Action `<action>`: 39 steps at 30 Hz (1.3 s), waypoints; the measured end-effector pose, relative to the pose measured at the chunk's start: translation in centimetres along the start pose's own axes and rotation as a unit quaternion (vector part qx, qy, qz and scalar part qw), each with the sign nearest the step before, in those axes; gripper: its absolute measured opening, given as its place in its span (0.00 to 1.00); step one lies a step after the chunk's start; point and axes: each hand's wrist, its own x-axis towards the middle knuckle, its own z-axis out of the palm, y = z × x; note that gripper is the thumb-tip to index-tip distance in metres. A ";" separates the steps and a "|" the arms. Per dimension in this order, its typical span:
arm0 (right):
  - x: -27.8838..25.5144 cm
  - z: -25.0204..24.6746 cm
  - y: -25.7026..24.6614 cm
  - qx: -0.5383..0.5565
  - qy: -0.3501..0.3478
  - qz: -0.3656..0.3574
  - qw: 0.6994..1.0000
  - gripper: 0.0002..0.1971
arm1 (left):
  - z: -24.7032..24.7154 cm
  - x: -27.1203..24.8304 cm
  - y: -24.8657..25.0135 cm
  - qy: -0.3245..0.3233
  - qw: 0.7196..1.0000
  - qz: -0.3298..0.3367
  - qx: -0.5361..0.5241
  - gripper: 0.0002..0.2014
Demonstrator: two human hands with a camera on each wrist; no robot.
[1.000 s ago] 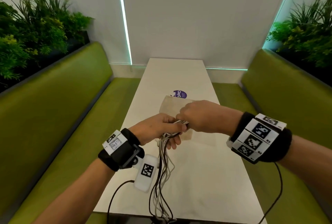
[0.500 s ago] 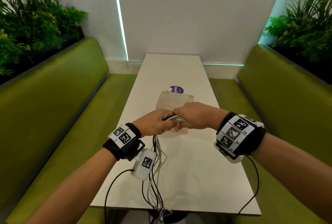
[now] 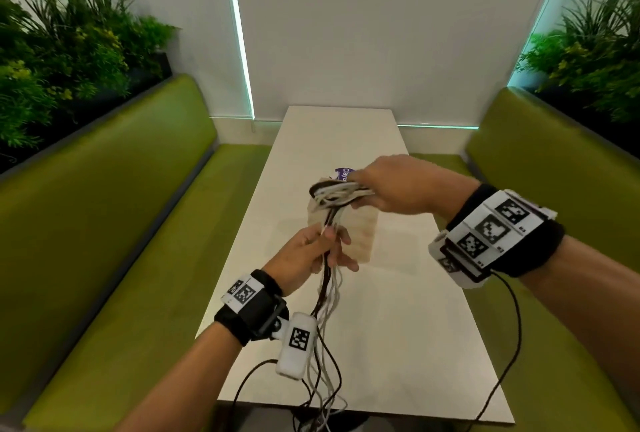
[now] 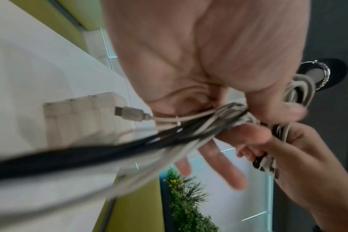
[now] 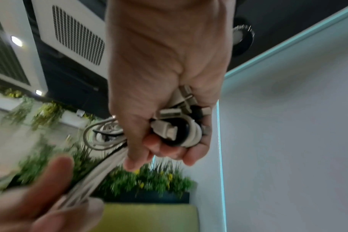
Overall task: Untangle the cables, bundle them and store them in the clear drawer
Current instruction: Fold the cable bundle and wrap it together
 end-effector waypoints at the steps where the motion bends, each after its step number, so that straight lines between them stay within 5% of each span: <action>1: 0.1 -0.8 0.2 0.001 0.014 -0.003 1.000 0.14 | 0.2 0.1 0.0 0.012 1.000 0.014 0.000 0.22; 9: -0.6 -3.6 1.8 0.121 0.096 0.055 0.987 0.10 | 2.0 1.1 3.1 0.099 0.991 0.089 -0.010 0.14; 15: -0.4 2.2 -1.1 0.379 0.134 0.154 0.903 0.09 | 2.3 2.6 5.2 0.239 0.959 0.140 -0.054 0.14; 20: 0.4 6.0 -3.5 0.447 0.115 0.151 0.874 0.11 | 2.4 2.5 4.5 0.316 0.939 0.115 -0.071 0.14; 23: 1.0 7.3 -4.2 0.467 0.072 0.156 0.867 0.15 | 2.3 2.4 4.5 0.325 0.933 0.086 -0.124 0.13; 28: 0.6 7.3 -4.6 0.537 0.060 0.129 0.832 0.04 | 1.7 1.9 5.0 0.271 0.940 0.079 -0.194 0.13; 33: 0.4 7.9 -4.5 0.552 0.023 0.115 0.826 0.09 | 1.2 1.2 5.3 0.190 0.976 0.097 -0.047 0.20; 39: -0.1 7.4 -5.3 0.561 -0.007 0.056 0.826 0.08 | 1.2 1.2 5.5 0.189 0.977 0.085 -0.052 0.16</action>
